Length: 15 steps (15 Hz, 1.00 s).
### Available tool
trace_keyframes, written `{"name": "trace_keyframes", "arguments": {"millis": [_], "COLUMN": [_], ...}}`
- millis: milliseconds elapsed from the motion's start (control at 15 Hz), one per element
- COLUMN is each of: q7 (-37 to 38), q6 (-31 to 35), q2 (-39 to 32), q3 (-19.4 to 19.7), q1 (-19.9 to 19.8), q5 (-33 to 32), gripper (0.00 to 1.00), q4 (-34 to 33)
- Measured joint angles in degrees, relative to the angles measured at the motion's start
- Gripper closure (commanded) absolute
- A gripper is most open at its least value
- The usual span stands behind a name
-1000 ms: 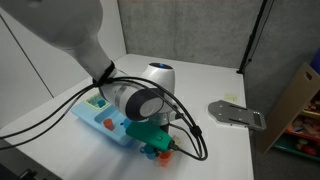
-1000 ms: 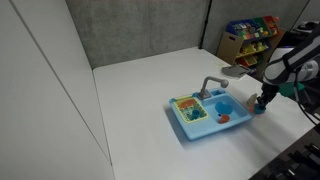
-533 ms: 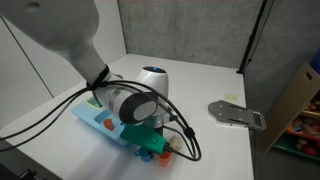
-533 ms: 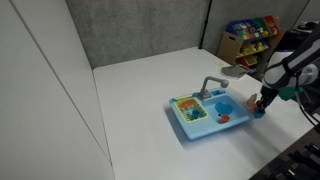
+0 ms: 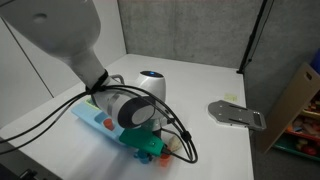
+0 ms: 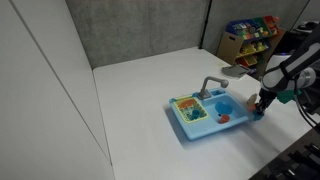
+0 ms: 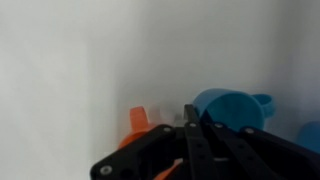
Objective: Put the blue cup on the table
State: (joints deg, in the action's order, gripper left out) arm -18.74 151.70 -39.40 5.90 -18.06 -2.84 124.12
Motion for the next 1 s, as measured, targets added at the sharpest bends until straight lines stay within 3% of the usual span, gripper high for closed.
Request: {"name": "trace_keyframes", "arguments": {"millis": [200,667,1000], "q7": [0.0,0.2,1.0], "q6": [0.2,0.2,-1.6], "q2": [-0.3,0.0,2.2], "q3": [0.0,0.7,2.3], "q1": [0.0,0.0,0.4], "q5": [0.0,0.0,0.0], "gripper": [0.56,0.02,0.0], "q4": [0.0,-0.4,-0.5]}}
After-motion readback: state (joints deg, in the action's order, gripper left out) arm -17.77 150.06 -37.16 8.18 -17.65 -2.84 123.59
